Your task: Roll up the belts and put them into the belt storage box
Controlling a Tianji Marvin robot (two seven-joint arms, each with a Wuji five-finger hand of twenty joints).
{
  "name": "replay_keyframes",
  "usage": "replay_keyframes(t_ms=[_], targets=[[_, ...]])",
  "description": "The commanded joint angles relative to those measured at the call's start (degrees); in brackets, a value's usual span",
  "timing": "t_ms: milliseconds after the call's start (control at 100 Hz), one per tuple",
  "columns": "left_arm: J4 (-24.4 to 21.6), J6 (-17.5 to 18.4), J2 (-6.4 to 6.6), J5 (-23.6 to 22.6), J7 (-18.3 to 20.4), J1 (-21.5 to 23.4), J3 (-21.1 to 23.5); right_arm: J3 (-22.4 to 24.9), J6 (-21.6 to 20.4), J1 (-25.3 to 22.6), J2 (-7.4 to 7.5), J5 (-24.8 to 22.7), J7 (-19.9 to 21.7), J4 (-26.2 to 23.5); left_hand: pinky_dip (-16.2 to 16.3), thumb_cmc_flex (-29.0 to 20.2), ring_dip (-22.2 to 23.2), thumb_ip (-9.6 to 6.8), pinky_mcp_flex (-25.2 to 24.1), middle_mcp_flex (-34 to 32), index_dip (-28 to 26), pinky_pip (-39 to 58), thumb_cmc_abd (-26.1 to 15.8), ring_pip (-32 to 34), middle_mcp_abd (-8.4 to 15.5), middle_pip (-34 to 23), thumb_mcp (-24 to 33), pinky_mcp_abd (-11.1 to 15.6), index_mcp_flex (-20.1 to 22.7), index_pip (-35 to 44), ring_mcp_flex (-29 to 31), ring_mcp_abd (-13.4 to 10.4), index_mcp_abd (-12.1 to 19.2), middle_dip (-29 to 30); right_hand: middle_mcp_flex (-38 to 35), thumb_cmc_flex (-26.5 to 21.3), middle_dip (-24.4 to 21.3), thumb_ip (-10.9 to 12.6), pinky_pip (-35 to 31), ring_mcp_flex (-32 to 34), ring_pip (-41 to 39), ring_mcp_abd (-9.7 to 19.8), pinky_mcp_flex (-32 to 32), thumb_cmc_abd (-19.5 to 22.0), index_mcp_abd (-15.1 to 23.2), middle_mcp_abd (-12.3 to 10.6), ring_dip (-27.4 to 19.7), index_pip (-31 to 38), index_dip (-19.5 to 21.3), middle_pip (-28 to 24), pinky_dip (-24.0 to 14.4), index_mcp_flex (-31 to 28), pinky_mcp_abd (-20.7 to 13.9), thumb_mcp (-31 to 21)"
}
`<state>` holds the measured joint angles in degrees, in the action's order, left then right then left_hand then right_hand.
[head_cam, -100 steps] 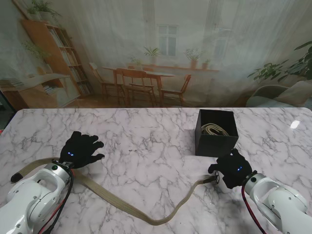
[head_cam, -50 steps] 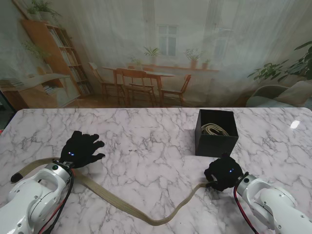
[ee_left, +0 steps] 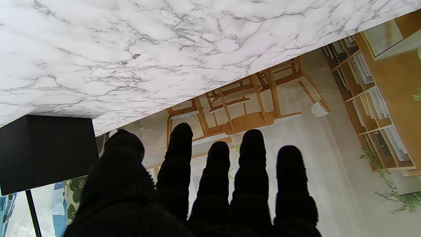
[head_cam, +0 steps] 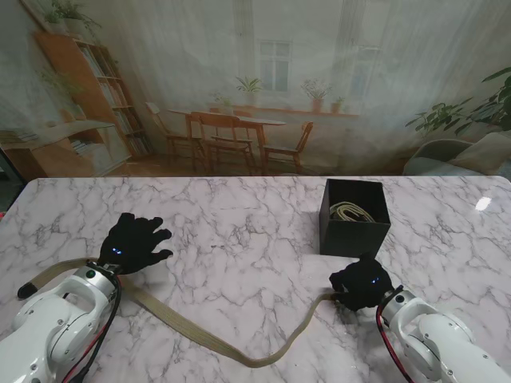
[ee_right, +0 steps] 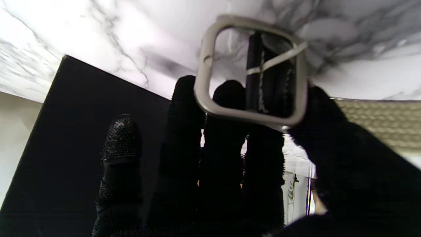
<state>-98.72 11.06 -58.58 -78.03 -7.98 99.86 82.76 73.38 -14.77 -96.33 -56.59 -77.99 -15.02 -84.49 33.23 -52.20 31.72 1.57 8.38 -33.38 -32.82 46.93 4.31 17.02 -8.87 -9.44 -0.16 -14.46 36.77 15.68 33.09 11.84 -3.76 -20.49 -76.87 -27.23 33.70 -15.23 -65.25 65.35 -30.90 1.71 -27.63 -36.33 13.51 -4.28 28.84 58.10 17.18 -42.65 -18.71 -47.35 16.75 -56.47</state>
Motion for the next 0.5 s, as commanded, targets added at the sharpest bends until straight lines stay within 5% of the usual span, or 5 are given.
replay_keyframes(t_ms=[0, 40, 110, 270, 490], targets=[[0.2, 0.2, 0.02, -0.1, 0.6, -0.1, -0.2, -0.5, 0.5, 0.3, -0.31, -0.1, -0.6, 0.7, 0.2, -0.3, 0.3, -0.56, -0.6, 1.7, -0.1, 0.3, -1.5, 0.0, -0.9, 0.4, -1.1, -1.8, 0.4, 0.6, -1.3, 0.9, -0.5, 0.2, -4.6, -4.0, 1.0, -0.2, -1.4, 3.0, -2.3, 2.8, -0.9, 0.4, -1.6, -1.3, 1.3, -2.1, -3.6, -3.7, -0.8, 4.8, -0.8, -4.5], [0.2, 0.2, 0.01, -0.1, 0.5, -0.1, -0.2, -0.7, 0.5, 0.5, -0.33, 0.1, -0.9, 1.0, 0.2, -0.4, 0.3, -0.57, -0.6, 1.7, -0.1, 0.2, -1.5, 0.0, -0.9, 0.4, -1.1, -1.7, 0.4, 0.6, -1.3, 1.0, -0.6, 0.3, -5.6, -3.1, 0.3, 0.8, -1.6, 3.7, -2.3, 3.1, -1.2, 1.0, -3.2, -1.4, 1.6, -7.8, -5.6, -3.6, -0.5, 7.7, -1.0, -6.3], [0.2, 0.2, 0.01, -0.1, 0.5, -0.1, -0.2, -1.2, 0.5, 0.9, -0.35, 0.4, -1.4, 1.6, 0.2, -0.5, 0.3, -0.57, -0.6, 1.6, -0.2, 0.2, -1.4, 0.0, -0.9, 0.4, -1.1, -1.8, 0.4, 0.7, -1.3, 1.0, -0.6, 0.2, -6.6, -1.0, 0.1, 8.4, -2.0, 5.5, -2.7, 2.9, -1.8, 3.4, -3.9, -0.8, 2.1, -23.1, -3.3, -4.5, 0.0, 16.6, -0.7, -9.3], [0.3, 0.3, 0.04, -0.2, 0.5, -0.1, -0.2, -2.1, 0.8, 1.4, -0.82, 3.1, -1.1, 2.4, 0.2, -0.6, 0.3, -0.56, -0.5, 1.5, -0.3, 0.3, -1.4, 0.0, -0.8, 0.3, -1.1, -1.8, 0.3, 0.7, -1.3, 1.0, -0.5, 0.2, -6.7, -4.0, -0.1, 9.3, -2.3, 9.7, -5.2, 1.1, -2.7, 4.5, 0.2, 1.1, 2.3, -20.1, -2.9, -9.1, 0.0, 29.3, 0.4, -10.5], [0.3, 0.3, 0.05, -0.3, 0.5, -0.1, -0.3, -2.4, -0.2, 1.5, -1.27, 5.9, -0.4, 2.9, 0.2, -0.6, 0.3, -0.56, -0.5, 1.5, -0.4, 0.2, -1.3, 0.0, -0.7, 0.3, -1.1, -1.8, 0.2, 0.7, -1.2, 1.0, -0.5, 0.3, -6.8, -7.1, -1.1, 9.1, -2.7, 10.3, -10.1, -0.5, -3.3, 7.7, 6.8, 3.0, 2.8, -17.1, -2.3, -12.1, -0.3, 25.9, 1.1, -10.1]])
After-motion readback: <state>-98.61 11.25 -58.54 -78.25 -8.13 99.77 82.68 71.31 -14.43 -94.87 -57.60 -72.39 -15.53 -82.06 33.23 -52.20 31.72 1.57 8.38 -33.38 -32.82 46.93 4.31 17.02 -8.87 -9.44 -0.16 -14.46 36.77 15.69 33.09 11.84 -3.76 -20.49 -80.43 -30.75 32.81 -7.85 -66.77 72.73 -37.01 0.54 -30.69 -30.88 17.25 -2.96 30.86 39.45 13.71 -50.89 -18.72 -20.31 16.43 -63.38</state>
